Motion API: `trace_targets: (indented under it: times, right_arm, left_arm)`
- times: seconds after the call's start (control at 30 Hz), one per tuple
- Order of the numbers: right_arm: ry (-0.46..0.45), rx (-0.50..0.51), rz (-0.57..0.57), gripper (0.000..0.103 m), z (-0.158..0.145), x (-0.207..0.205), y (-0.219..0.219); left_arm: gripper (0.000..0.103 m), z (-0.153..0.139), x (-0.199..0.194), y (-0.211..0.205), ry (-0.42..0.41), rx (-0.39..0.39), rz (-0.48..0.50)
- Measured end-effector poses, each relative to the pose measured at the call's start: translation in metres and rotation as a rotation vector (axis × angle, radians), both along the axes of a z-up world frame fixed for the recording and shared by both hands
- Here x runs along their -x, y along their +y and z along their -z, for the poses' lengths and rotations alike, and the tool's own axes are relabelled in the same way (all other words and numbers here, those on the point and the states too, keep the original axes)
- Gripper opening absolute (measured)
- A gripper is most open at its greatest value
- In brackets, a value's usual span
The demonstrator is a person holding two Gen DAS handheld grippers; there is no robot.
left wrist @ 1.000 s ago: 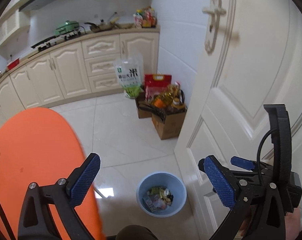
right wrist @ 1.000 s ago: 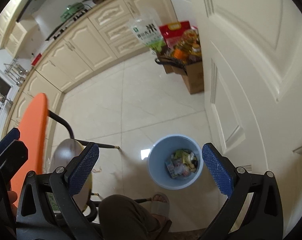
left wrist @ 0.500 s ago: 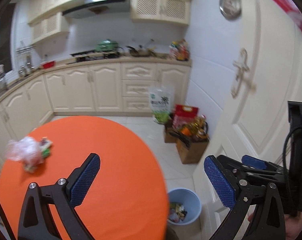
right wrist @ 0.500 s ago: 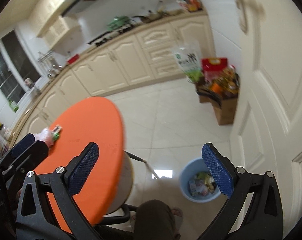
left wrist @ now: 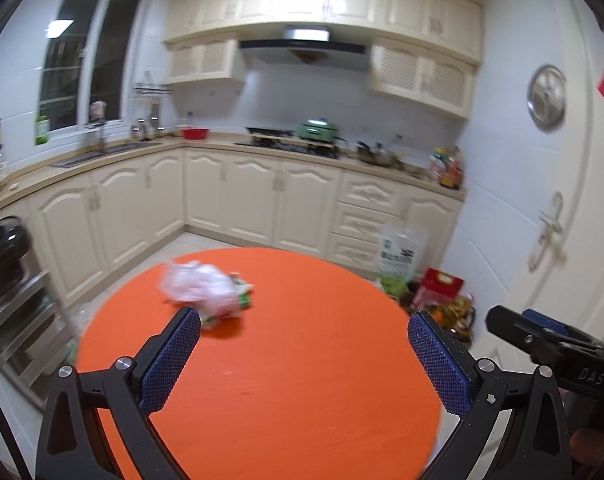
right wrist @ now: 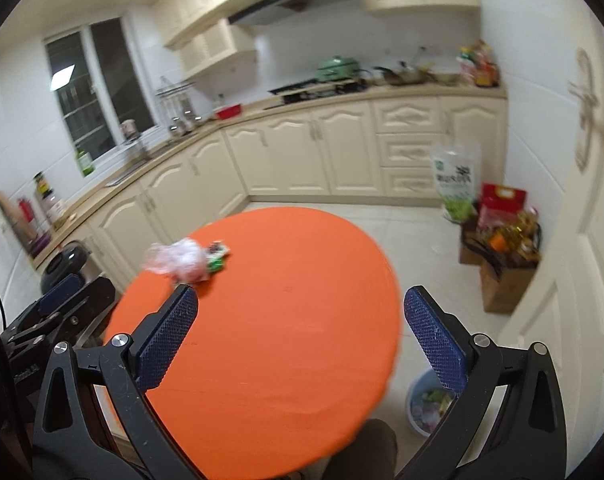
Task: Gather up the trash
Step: 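Return both tools to the orange table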
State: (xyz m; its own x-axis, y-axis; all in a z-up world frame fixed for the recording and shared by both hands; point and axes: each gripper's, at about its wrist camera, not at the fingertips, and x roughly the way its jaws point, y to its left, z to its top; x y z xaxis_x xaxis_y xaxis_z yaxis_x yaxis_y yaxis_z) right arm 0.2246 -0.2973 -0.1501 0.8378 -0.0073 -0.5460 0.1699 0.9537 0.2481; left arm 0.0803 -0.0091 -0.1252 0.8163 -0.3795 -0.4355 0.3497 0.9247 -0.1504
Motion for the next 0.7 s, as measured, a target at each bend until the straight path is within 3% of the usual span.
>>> trace_targets:
  times: [0.2, 0.47, 0.7]
  right_arm:
    - [-0.021, 0.057, -0.101, 0.103, -0.011, -0.014, 0.060]
    - [-0.022, 0.113, -0.229, 0.103, -0.010, -0.036, 0.121]
    - [0.040, 0.124, -0.306, 0.103, 0.018, -0.087, 0.143]
  left_arm:
    - [0.102, 0.007, 0.029, 0.038, -0.011, 0.029, -0.104]
    - [0.102, 0.020, 0.051, 0.043, -0.004, 0.046, -0.221]
    - [0.102, 0.033, 0.025, 0.034, 0.060, 0.039, -0.253]
